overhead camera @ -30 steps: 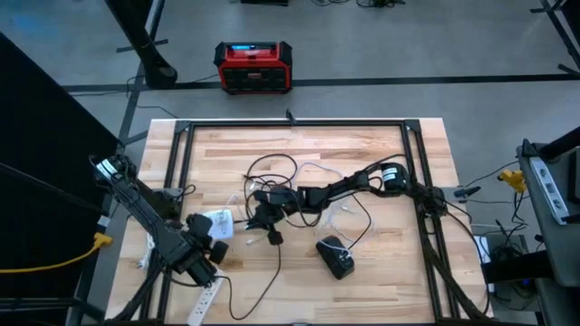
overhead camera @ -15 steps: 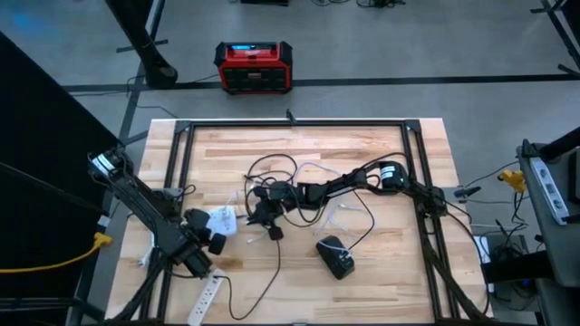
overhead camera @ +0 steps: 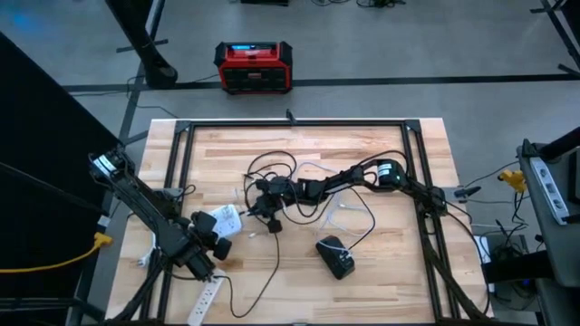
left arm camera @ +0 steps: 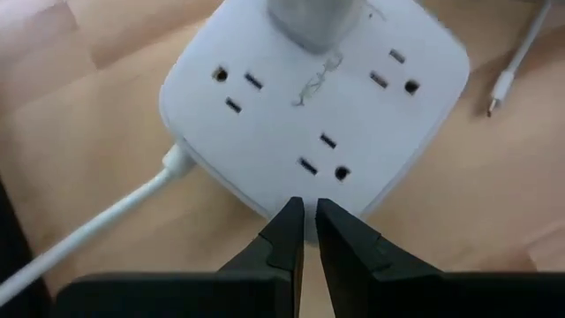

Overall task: Insert USB
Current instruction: Insert the blue charger cable into the top white outlet extension

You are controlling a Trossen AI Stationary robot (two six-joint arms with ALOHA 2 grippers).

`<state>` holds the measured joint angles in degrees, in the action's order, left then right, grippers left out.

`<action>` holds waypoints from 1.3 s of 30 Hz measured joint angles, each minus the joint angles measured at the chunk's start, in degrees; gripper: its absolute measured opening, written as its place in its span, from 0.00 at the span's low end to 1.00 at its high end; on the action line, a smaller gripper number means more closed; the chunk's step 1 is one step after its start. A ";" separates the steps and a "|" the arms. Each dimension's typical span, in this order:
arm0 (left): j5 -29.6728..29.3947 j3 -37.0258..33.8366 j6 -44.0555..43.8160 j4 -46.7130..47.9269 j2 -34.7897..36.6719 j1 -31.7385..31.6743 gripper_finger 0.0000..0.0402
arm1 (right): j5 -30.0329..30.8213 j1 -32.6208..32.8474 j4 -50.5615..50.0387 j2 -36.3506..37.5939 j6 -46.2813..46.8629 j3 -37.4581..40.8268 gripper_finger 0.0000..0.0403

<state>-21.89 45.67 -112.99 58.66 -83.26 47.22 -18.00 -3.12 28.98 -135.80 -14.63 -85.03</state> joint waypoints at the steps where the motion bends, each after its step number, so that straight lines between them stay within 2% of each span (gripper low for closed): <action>1: 1.48 0.65 -0.04 0.43 0.00 -0.06 0.06 | -0.28 0.04 -0.04 -0.03 -0.36 0.00 0.04; 6: 11.15 6.99 -2.44 9.73 -0.10 -0.09 0.06 | -1.44 0.89 -0.23 -0.07 -2.87 0.00 0.04; 11: 11.04 8.76 -4.19 15.15 -0.35 -0.13 0.06 | -1.49 1.12 0.32 -0.07 -3.46 0.00 0.04; 19: 10.93 1.41 -4.12 14.64 -0.37 -0.13 0.06 | -0.80 2.39 -0.10 -0.07 -4.13 0.00 0.04; 22: 9.79 -0.99 -0.72 9.80 -0.37 -0.13 0.06 | 2.23 3.24 -0.10 -0.07 -4.95 0.00 0.04; 26: 7.78 -3.59 3.69 2.55 -0.37 -0.15 0.06 | 3.27 3.23 -0.20 -0.10 -4.48 -0.56 0.04; 34: 7.94 -4.44 4.53 0.30 -0.44 -0.15 0.06 | 4.63 3.53 -5.15 -3.64 -5.03 -7.16 0.04; 39: 7.97 -4.24 5.49 0.21 -0.44 -0.15 0.06 | 4.74 3.52 -5.95 -5.03 -4.95 -8.35 0.04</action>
<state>-13.92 41.43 -107.50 58.87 -83.70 47.07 -13.26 0.40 23.03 -140.84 -19.57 -93.38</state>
